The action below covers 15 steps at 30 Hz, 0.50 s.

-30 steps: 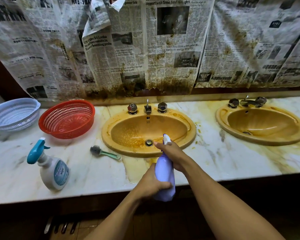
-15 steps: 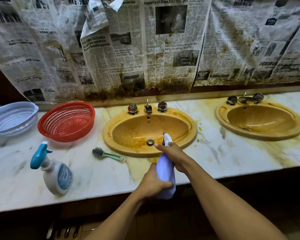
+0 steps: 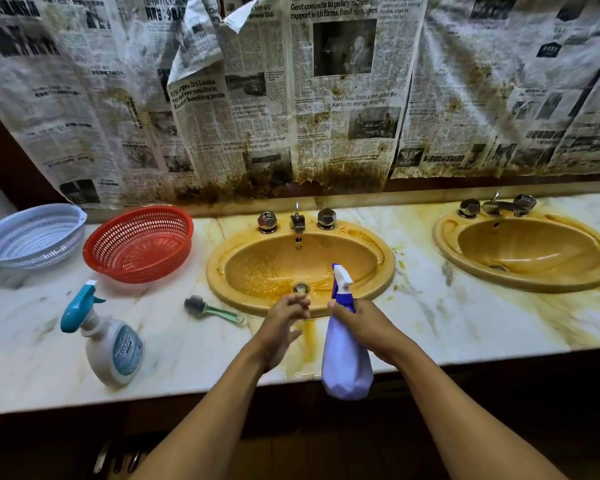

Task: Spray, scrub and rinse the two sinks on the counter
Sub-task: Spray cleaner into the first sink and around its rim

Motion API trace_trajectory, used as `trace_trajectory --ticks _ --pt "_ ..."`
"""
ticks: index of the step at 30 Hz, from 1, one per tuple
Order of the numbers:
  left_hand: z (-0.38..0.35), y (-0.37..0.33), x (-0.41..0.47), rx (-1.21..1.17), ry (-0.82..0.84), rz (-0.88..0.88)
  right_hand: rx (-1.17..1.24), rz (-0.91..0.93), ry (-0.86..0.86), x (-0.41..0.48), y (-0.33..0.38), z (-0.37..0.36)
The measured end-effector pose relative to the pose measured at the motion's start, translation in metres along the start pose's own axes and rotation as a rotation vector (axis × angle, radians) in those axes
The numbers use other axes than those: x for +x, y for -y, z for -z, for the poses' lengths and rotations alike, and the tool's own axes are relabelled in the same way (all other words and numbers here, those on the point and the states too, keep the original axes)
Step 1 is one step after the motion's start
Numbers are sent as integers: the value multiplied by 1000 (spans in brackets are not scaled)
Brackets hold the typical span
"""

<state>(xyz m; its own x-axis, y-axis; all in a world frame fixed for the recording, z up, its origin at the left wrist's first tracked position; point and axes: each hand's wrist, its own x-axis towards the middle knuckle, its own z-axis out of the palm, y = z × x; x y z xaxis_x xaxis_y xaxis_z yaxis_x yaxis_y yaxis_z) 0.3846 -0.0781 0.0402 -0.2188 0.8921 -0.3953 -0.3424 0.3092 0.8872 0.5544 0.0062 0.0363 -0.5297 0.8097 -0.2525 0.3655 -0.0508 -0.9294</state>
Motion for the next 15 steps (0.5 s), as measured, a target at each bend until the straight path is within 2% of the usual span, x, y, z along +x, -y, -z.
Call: trace_trajectory --ticks 5,7,11,15 --pt "-49 -25 20 325 115 -102 -167 112 189 3 5 29" --pt "-70 -24 29 386 36 -138 -209 139 223 5 3 46" --pt "-108 -14 39 346 -145 -219 -127 91 288 5 -14 80" --pt "-143 -4 50 264 -386 -289 -182 36 243 -2 -47 98"
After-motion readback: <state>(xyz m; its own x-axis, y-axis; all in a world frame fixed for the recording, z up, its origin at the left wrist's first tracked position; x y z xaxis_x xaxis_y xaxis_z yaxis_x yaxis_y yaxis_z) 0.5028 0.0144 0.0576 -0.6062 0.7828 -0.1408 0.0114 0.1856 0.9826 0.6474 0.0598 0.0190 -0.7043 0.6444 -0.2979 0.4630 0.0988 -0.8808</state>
